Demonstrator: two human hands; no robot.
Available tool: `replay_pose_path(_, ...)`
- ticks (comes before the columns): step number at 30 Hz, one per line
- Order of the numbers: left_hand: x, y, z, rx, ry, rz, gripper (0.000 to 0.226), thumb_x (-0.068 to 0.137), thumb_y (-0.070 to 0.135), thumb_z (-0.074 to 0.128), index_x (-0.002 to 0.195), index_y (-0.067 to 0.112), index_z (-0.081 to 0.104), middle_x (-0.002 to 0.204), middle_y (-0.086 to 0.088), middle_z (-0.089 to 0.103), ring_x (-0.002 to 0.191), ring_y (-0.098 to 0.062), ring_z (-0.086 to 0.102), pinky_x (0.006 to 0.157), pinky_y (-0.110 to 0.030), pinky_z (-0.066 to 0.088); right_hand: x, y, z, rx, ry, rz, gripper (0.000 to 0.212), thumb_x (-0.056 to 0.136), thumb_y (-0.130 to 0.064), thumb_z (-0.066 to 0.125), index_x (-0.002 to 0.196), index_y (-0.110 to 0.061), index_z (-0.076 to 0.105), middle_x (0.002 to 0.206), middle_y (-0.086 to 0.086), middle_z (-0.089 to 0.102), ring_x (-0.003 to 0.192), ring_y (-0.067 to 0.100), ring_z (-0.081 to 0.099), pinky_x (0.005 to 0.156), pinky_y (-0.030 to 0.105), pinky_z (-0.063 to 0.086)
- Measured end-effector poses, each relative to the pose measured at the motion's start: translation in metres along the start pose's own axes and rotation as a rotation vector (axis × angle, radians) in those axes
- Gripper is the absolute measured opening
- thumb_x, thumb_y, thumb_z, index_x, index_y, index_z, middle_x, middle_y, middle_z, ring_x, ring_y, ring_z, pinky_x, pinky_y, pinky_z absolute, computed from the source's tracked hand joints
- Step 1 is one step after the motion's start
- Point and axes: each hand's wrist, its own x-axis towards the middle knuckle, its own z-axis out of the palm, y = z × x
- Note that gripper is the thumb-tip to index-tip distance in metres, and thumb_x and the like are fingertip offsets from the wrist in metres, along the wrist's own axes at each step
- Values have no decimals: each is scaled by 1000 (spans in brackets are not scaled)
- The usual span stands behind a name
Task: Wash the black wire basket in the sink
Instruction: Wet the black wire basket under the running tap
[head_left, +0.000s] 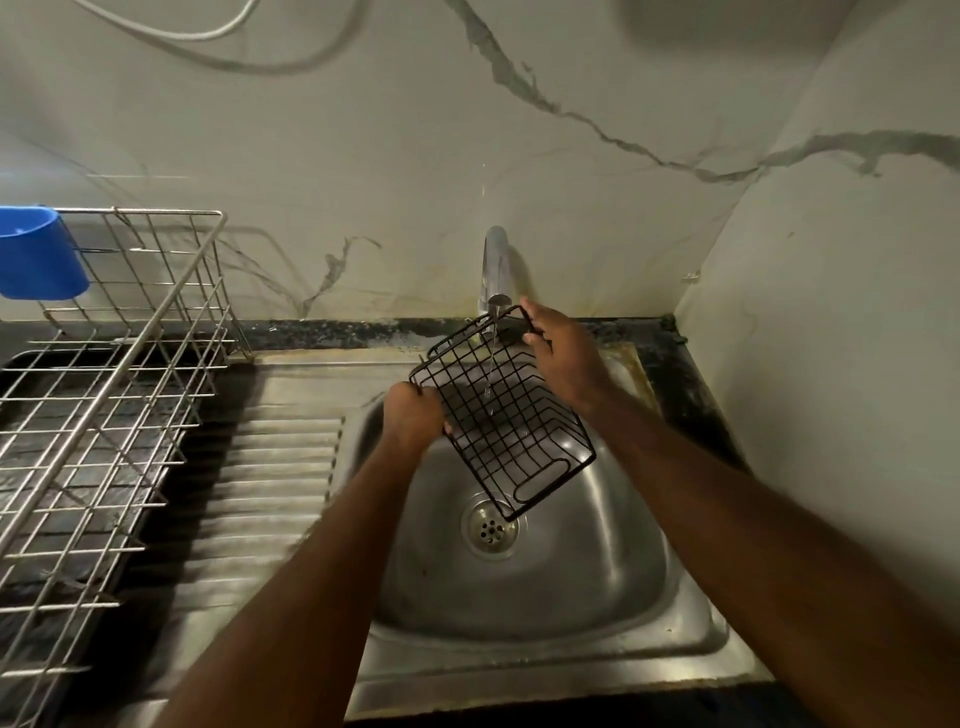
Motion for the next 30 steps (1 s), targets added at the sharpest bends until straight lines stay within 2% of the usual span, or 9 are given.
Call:
replay_pose_path(3, -1, -11, 2, -85, 18, -25, 21, 105, 10, 43, 87, 7, 55, 86, -10, 59, 87, -31, 68, 78, -44, 60, -5, 4, 2, -27, 2, 44, 38, 97, -7, 53, 134, -4, 55, 128, 12, 64, 117, 21, 61, 105, 31, 45)
replay_pose_path(6, -3, -25, 3, -189, 34, -87, 16, 103, 8, 44, 90, 11, 54, 86, -7, 58, 82, -23, 61, 89, -50, 58, -4, 1, 5, -10, -16, 41, 34, 96, -7, 55, 130, -3, 60, 125, 12, 65, 118, 21, 60, 106, 29, 42)
replay_pose_path(10, -11, -40, 2, -332, 67, -145, 15, 102, 5, 43, 94, 3, 56, 88, -12, 58, 80, -24, 61, 87, -47, 58, -2, -6, 13, -54, -51, -11, 33, 96, -9, 56, 129, -8, 61, 125, 9, 65, 119, 19, 60, 106, 25, 40)
replay_pose_path(14, -18, -43, 2, -434, 95, -170, 20, 104, 5, 42, 88, 10, 52, 90, -9, 55, 79, -20, 60, 90, -44, 56, -4, -12, 17, -4, -27, -47, 31, 94, -6, 58, 125, -6, 64, 122, 8, 67, 114, 14, 62, 99, 13, 37)
replay_pose_path(17, -22, -41, 4, -450, 104, -176, 23, 104, 3, 41, 84, 11, 49, 87, -8, 53, 81, -22, 58, 89, -43, 55, -8, -12, 15, 12, -2, -51, 31, 93, -4, 58, 124, -5, 64, 120, 8, 68, 106, 4, 59, 94, 3, 38)
replay_pose_path(21, -25, -38, 9, -414, 75, -162, 22, 104, 4, 42, 84, 10, 51, 85, -8, 53, 83, -23, 56, 88, -43, 55, -14, -4, 10, 18, 48, 6, 31, 94, -5, 59, 124, -5, 64, 117, 7, 70, 99, 6, 63, 83, -1, 41)
replay_pose_path(23, -25, -36, 11, -387, 60, -160, 19, 104, 7, 43, 87, 10, 52, 87, -9, 55, 84, -23, 57, 91, -45, 55, -17, 0, 7, 22, 64, 30, 31, 94, -6, 59, 124, -6, 63, 117, 8, 70, 101, 9, 64, 87, 5, 44)
replay_pose_path(26, -23, -35, 15, -371, 52, -168, 18, 104, 8, 43, 89, 13, 52, 90, -9, 55, 87, -23, 58, 91, -43, 55, -19, 2, 3, 12, 72, 36, 31, 93, -6, 60, 124, -5, 63, 117, 11, 69, 104, 13, 65, 97, 31, 52)
replay_pose_path(30, -21, -32, 17, -358, 47, -171, 17, 104, 8, 43, 90, 12, 52, 92, -10, 55, 88, -24, 58, 92, -45, 56, -19, 2, 1, 8, 81, 47, 31, 93, -5, 59, 124, -4, 63, 116, 13, 69, 104, 17, 66, 97, 37, 53)
